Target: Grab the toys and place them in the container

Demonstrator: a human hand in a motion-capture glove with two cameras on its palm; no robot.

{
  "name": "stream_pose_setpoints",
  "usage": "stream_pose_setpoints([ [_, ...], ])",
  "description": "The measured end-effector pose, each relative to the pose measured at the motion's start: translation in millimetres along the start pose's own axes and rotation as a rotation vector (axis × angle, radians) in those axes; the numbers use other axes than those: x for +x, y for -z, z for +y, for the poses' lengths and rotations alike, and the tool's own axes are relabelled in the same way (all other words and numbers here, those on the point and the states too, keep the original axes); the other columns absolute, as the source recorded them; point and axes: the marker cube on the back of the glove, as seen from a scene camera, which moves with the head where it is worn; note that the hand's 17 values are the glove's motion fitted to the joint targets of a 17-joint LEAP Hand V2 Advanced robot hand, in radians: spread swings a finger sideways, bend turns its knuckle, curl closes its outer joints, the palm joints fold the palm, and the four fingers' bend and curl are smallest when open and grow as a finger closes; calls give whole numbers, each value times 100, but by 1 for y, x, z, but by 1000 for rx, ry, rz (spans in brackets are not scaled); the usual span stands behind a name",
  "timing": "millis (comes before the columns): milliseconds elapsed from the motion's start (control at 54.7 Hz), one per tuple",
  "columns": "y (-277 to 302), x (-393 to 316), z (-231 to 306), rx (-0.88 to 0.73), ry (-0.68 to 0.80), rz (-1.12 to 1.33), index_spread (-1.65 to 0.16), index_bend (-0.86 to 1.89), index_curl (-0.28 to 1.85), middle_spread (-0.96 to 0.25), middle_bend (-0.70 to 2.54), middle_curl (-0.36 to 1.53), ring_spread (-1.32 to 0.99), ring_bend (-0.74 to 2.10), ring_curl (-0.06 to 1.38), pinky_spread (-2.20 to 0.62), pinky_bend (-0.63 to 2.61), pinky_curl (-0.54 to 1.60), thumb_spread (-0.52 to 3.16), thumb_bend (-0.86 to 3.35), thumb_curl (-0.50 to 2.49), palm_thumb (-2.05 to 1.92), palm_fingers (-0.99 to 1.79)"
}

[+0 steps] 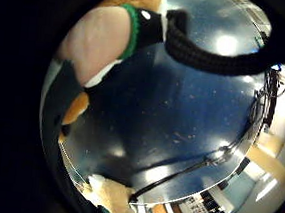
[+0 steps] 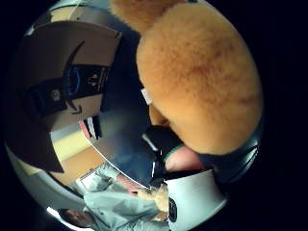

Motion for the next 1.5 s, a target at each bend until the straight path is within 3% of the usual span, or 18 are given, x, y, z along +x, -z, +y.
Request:
stream_pose_setpoints([
  [146, -12, -11, 13, 12, -37, 90, -34, 39, 42, -10, 15, 28, -1, 25, 10, 2, 101, 38, 125, 14, 40, 35, 19],
  [274, -10, -6, 27, -27, -29, 146, -32, 26, 41, -16, 26, 32, -11, 53, 17, -17, 103, 37, 130, 23, 46, 53, 56],
  [365, -8, -3, 42, -141, -41, 152, -33, 19, 43, -22, 30, 35, -21, 73, 25, -26, 104, 38, 121, 25, 52, 63, 76],
  [475, -2, -6, 65, -274, -33, 153, -35, 25, 49, -27, 39, 41, -29, 75, 29, -31, 101, 40, 105, 22, 58, 68, 84],
  [585, 31, -3, 79, -304, -31, 145, -38, 31, 56, -31, 48, 47, -34, 76, 31, -34, 99, 40, 90, 19, 64, 71, 89],
  [713, 102, 5, 81, -233, -30, 132, -40, 36, 65, -34, 54, 52, -38, 77, 33, -36, 99, 42, 77, 16, 70, 72, 91],
  [1005, 201, -117, 140, 8, 192, 152, -43, 40, 84, -37, 60, 61, -42, 83, 40, -37, 103, 45, 59, 11, 81, 74, 86],
  [1133, 229, -159, 135, 148, 428, 127, -44, 39, 91, -37, 62, 65, -42, 84, 42, -37, 106, 46, 55, 10, 85, 75, 84],
  [1261, 237, -206, 114, 234, 314, 78, -45, 38, 97, -38, 63, 69, -42, 86, 45, -37, 108, 47, 52, 8, 89, 75, 81],
  [1352, 235, -205, 82, 310, 409, 124, -46, 38, 102, -38, 63, 71, -42, 87, 47, -36, 109, 47, 51, 7, 91, 76, 80],
  [1407, 236, -192, 58, 368, 391, 94, -46, 35, 104, -38, 63, 72, -42, 87, 48, -37, 112, 48, 51, 6, 92, 75, 76],
  [1498, 231, -162, 14, 495, 182, 198, -46, 29, 106, -38, 60, 72, -41, 88, 49, -37, 115, 48, 52, 4, 93, 74, 71],
])
